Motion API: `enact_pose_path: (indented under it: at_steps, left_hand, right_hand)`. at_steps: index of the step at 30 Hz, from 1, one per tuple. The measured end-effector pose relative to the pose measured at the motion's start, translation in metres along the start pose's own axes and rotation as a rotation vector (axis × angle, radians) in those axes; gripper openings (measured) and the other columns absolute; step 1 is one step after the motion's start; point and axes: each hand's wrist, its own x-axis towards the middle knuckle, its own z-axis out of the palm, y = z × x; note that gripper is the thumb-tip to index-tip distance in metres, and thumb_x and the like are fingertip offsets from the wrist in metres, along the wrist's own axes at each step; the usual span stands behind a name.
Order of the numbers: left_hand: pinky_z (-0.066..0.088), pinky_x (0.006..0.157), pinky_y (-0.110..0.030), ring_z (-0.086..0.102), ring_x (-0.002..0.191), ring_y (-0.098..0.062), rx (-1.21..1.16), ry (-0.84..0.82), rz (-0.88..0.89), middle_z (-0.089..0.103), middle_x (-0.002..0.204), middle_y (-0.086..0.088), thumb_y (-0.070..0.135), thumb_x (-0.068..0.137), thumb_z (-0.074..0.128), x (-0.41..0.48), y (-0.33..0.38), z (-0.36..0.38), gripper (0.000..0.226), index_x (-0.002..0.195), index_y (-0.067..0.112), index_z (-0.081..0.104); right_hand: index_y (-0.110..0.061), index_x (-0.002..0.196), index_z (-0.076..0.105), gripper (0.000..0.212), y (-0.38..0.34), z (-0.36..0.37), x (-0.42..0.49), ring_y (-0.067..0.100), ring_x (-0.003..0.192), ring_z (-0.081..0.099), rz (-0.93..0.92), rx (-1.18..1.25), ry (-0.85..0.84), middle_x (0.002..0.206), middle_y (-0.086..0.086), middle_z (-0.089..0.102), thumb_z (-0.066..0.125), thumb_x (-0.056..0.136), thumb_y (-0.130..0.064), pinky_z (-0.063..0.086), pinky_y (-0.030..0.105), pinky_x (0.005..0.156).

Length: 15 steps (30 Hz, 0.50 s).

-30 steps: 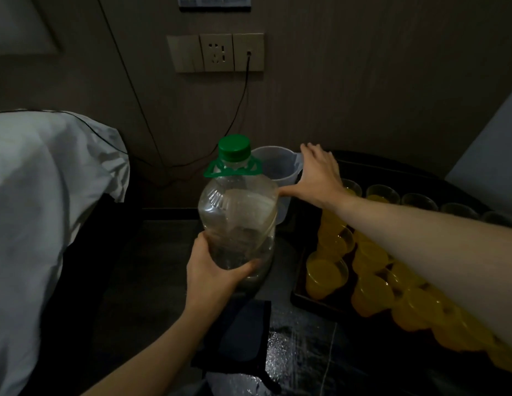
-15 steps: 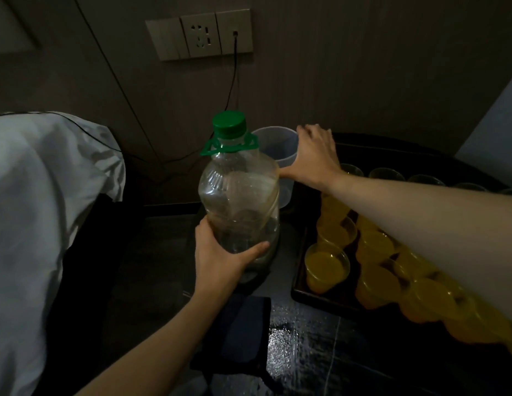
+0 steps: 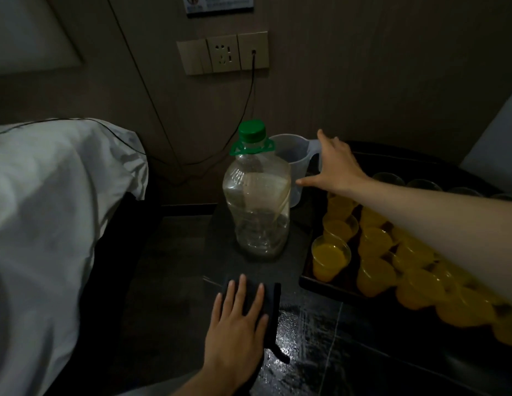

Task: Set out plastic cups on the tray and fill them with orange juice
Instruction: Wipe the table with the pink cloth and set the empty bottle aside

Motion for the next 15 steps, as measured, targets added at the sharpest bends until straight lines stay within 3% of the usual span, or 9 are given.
enact_pose_path:
  at_steps: [2,4,6,8,10,15]
  left_hand:
    - [0.009,0.116,-0.041,0.042,0.142,-0.029,0.084,-0.01,0.004,0.042,0.157,-0.009,0.051,0.106,0.018,0.004,0.0,0.008,0.055,0.15,0.033,0.045]
    - [0.004,0.119,-0.04,0.024,0.15,-0.03,0.059,-0.021,-0.013,0.028,0.164,-0.009,0.052,0.105,0.015,0.01,0.0,0.005,0.057,0.156,0.033,0.031]
    - [-0.006,0.123,-0.036,-0.003,0.154,-0.028,0.074,0.004,0.017,-0.002,0.168,-0.006,0.055,0.1,0.004,0.018,0.004,-0.001,0.062,0.16,0.036,0.007]
    - [-0.019,0.12,-0.038,-0.03,0.148,-0.024,0.072,-0.031,0.043,-0.033,0.16,0.0,0.057,0.087,-0.018,0.025,0.007,-0.002,0.069,0.153,0.039,-0.021]
    - [-0.02,0.119,-0.039,-0.035,0.146,-0.023,0.065,-0.05,0.052,-0.037,0.158,0.001,0.057,0.078,-0.025,0.03,0.009,-0.007,0.074,0.149,0.039,-0.027]
    - [-0.018,0.119,-0.038,-0.03,0.147,-0.022,0.036,-0.025,0.054,-0.029,0.162,0.0,0.062,0.078,-0.022,0.034,0.006,-0.008,0.076,0.151,0.04,-0.019]
  right_hand:
    - [-0.017,0.163,0.004,0.131,0.002,-0.003,-0.005,0.032,0.156,0.006,0.01,0.016,-0.01,0.169,0.011,0.014,0.089,0.07,-0.052,0.019,0.052,0.124]
    - [-0.018,0.163,0.005,0.13,0.003,-0.004,-0.01,0.032,0.156,0.007,0.008,0.019,-0.008,0.168,0.011,0.016,0.089,0.069,-0.052,0.02,0.053,0.124]
    - [-0.018,0.163,0.005,0.129,0.004,-0.006,-0.015,0.032,0.155,0.009,0.009,0.013,-0.01,0.168,0.011,0.017,0.089,0.07,-0.05,0.022,0.054,0.123]
    - [-0.02,0.163,0.005,0.127,0.006,-0.007,-0.02,0.032,0.154,0.012,0.019,0.005,-0.014,0.167,0.011,0.019,0.089,0.071,-0.048,0.025,0.055,0.122]
    - [-0.02,0.163,0.007,0.126,0.007,-0.008,-0.024,0.032,0.154,0.016,0.024,-0.011,-0.016,0.166,0.01,0.021,0.089,0.071,-0.047,0.028,0.053,0.121]
    - [-0.02,0.163,0.008,0.12,0.012,-0.012,-0.034,0.03,0.152,0.02,0.048,-0.032,-0.008,0.165,0.009,0.025,0.086,0.075,-0.046,0.028,0.049,0.122]
